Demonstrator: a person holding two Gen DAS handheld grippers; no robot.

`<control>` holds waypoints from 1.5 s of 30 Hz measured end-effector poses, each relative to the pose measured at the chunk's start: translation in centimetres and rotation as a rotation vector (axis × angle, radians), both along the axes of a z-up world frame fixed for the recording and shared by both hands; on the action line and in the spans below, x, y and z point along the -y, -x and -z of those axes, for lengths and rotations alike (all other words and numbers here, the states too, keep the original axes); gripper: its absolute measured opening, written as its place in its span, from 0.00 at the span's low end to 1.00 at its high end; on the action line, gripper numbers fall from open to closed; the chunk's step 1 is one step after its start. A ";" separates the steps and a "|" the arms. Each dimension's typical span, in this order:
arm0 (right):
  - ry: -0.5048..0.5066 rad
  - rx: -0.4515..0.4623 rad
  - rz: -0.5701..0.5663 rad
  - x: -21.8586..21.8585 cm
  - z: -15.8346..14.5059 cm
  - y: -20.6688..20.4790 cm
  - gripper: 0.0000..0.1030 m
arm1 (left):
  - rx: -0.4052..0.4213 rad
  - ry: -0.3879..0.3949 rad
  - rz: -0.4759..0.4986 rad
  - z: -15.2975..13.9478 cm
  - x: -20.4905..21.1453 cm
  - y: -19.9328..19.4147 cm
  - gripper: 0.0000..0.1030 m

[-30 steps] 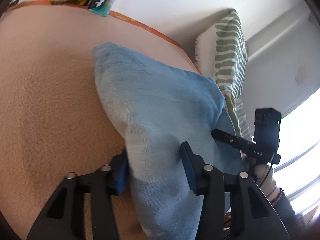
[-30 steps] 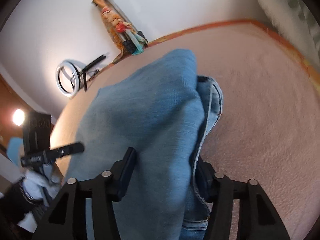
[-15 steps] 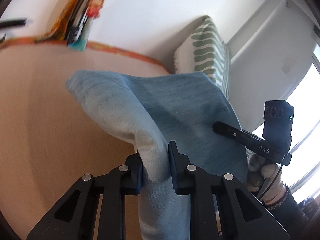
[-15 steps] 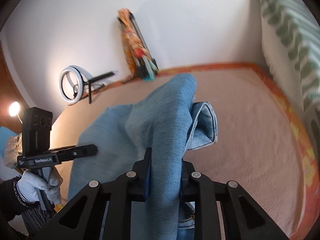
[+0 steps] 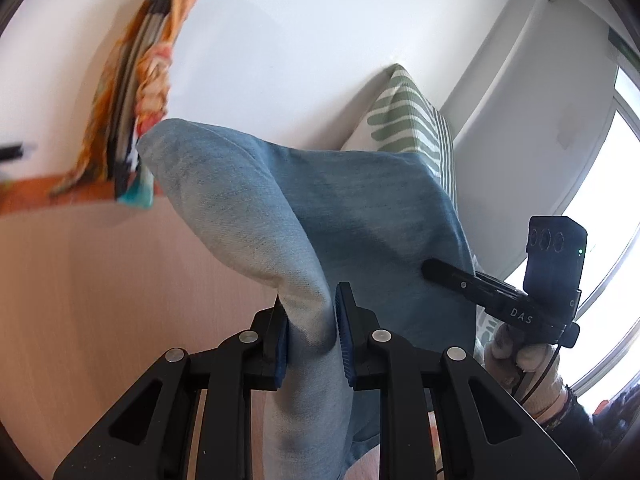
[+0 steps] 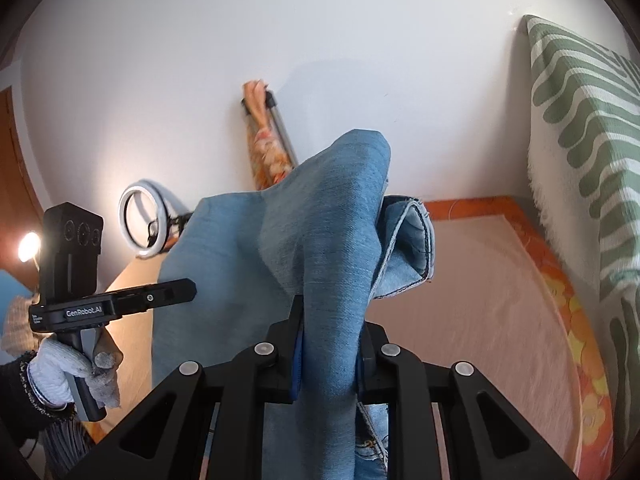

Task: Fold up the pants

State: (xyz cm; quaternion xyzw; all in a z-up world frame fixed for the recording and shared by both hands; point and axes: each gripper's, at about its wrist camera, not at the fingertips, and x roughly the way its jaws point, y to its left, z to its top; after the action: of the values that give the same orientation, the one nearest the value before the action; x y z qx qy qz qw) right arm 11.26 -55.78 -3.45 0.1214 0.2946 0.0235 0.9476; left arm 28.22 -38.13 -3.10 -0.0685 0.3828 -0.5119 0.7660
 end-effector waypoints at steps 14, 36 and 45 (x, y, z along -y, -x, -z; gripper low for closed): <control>0.007 -0.014 0.059 8.3 0.1 -10.9 0.16 | 0.008 -0.014 0.003 1.6 8.0 -7.8 0.18; 0.049 -0.216 0.159 13.7 8.8 -22.8 0.20 | 0.024 -0.267 -0.106 9.4 12.6 -15.4 0.25; 0.153 -0.212 0.266 12.7 6.5 -21.4 0.55 | 0.019 -0.310 -0.156 8.3 10.9 -14.3 0.41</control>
State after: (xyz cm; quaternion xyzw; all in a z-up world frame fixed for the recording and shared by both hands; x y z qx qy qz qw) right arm 32.67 -68.43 -9.91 0.0888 0.3752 -0.1375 0.9124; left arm 42.51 -49.02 -11.42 0.0255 0.4435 -0.3862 0.8084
